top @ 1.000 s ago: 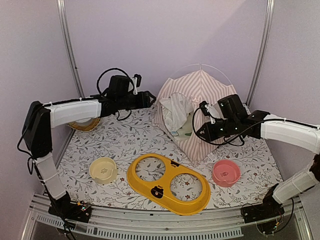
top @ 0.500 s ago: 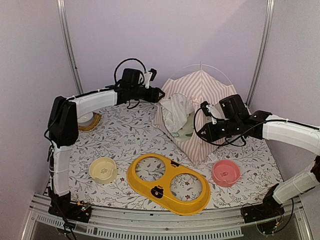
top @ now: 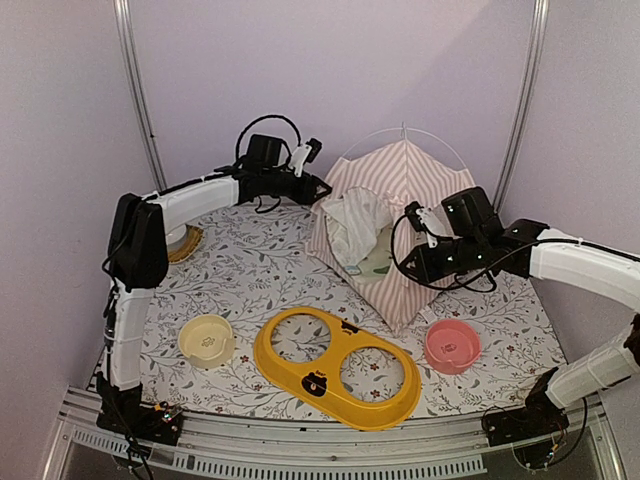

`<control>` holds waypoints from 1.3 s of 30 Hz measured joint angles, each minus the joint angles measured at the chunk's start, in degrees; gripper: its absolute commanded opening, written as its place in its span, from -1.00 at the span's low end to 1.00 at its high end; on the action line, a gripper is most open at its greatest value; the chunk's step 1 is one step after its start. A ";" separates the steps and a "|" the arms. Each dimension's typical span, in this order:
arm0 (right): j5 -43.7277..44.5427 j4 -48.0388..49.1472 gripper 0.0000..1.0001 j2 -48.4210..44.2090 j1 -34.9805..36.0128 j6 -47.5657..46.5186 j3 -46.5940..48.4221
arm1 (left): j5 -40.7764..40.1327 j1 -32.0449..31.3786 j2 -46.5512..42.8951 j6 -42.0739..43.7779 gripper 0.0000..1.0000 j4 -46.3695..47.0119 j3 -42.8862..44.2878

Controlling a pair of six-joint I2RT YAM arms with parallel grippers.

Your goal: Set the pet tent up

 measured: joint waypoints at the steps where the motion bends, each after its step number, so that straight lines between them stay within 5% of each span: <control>1: 0.31 -0.13 -0.98 0.00 -0.02 0.00 0.15 | 0.09 -0.11 0.00 0.31 -0.49 0.00 -0.17; 6: 1.55 -0.66 -0.97 0.31 -0.28 0.02 0.87 | -0.02 -0.72 -0.37 1.05 -0.97 0.55 -2.23; 15: 6.25 -1.09 -0.80 2.05 -2.08 0.17 2.51 | -7.65 -2.73 -14.99 0.44 -1.00 6.56 -23.10; 28: 13.46 -1.38 0.49 4.85 -6.73 1.62 7.21 | -23.37 -12.61 -29.66 -12.85 -1.00 6.12 -39.01; 39: 19.91 -3.74 0.84 -4.39 -5.73 5.01 7.76 | -25.88 -14.86 -30.27 -18.64 -1.00 4.63 -39.74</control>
